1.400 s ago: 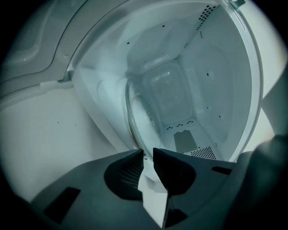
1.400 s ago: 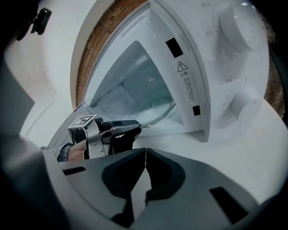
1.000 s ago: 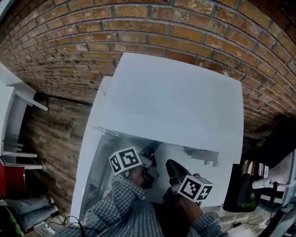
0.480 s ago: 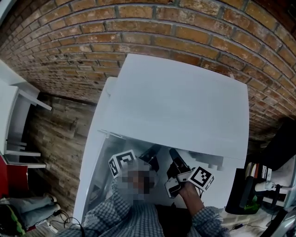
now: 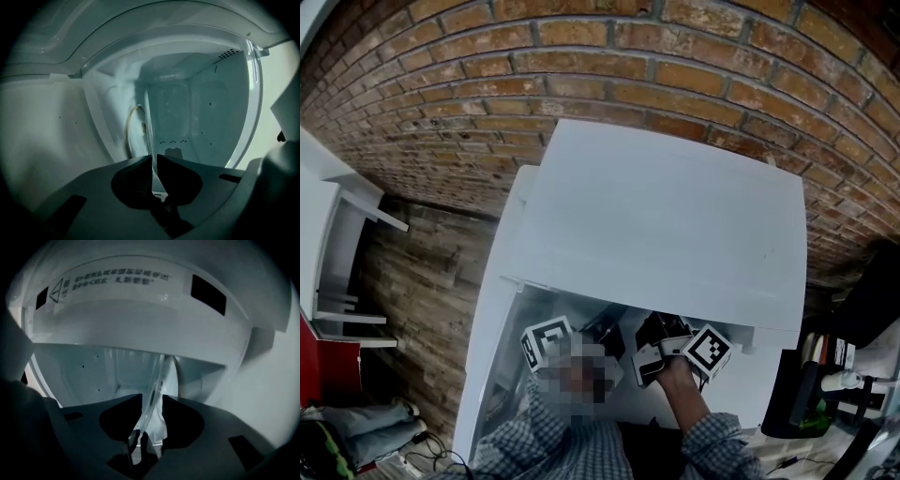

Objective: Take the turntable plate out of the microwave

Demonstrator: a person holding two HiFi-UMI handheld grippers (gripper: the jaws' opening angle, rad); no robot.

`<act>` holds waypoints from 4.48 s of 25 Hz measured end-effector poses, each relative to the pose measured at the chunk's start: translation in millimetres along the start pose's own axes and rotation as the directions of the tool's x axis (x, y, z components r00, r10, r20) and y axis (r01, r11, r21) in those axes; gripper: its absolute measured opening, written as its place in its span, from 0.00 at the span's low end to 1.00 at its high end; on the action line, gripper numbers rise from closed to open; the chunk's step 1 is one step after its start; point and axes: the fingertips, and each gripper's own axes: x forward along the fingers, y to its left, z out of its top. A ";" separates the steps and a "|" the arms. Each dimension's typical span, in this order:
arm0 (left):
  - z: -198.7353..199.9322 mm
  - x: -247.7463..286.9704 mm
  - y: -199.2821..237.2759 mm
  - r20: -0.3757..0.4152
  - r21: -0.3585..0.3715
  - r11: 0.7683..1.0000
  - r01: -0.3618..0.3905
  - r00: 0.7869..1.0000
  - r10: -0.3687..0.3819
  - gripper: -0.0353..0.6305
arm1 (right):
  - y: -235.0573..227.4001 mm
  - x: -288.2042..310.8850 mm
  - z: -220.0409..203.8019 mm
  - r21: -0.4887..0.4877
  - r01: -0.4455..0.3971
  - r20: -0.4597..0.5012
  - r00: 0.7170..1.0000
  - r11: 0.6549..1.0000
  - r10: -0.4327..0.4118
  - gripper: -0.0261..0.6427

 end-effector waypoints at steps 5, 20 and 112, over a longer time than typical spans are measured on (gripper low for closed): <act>0.3 -0.2 -2.0 0.002 0.003 1.000 0.008 1.000 -0.008 0.11 | 2.0 1.8 16.3 0.030 0.001 0.108 0.994 1.000 -0.004 0.13; 20.7 12.0 -16.1 0.126 -0.007 0.991 0.133 0.983 -0.131 0.12 | 14.0 2.5 18.4 0.112 -0.079 0.126 0.990 0.991 0.064 0.11; -223.2 -274.9 -63.0 0.232 0.032 0.938 0.346 0.910 -0.344 0.12 | 63.0 -358.1 -162.9 0.026 -0.356 -0.021 0.934 0.934 0.356 0.13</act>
